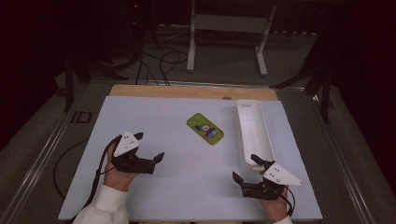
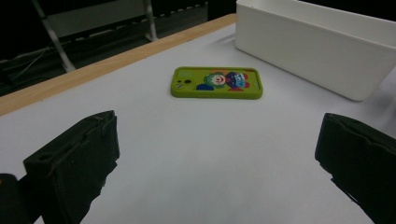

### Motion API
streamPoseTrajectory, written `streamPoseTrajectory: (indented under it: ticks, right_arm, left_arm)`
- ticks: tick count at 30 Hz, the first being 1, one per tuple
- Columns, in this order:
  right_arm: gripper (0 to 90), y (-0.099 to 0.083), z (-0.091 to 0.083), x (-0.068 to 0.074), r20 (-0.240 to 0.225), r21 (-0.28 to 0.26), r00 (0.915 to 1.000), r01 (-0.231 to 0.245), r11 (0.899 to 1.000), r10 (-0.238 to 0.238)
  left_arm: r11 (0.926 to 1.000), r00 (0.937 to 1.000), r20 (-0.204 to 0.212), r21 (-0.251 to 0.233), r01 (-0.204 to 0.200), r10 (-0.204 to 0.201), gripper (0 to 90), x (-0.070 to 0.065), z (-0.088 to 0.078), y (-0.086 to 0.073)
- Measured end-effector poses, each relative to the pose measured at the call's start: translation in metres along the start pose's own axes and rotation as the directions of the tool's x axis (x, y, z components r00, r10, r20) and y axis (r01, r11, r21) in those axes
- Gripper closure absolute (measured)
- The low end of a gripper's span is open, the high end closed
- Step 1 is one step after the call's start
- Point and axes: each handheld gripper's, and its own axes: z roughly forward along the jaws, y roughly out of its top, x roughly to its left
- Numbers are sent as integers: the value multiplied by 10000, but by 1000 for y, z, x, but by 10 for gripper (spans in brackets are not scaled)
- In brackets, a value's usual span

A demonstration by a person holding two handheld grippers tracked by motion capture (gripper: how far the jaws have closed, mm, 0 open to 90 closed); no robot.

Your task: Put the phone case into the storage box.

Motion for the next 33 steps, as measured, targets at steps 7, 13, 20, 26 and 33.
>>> streamPoseTrajectory:
  ticks: [7,13,20,26,33]
  right_arm:
    - [85,0,0,0,11,13,10000,-53,10000,53]
    - [85,0,1,0,34,35,10000,-59,10000,59]
    - [85,0,1,0,62,32,10000,-77,10000,77]
    - [85,0,0,-1,92,31,9999,-77,10000,76]
    - [85,0,1,-1,118,35,9999,-82,10000,82]
  left_arm:
    - [10000,10000,19,11,-10,10,1,2,7,5]
    - [9999,9999,90,94,-137,136,1,5,12,11]
    - [9998,9998,152,142,-142,140,2,6,19,20]
    - [9992,9993,144,177,-345,343,6,5,24,27]
    - [9982,9982,258,225,-555,549,10,5,34,37]
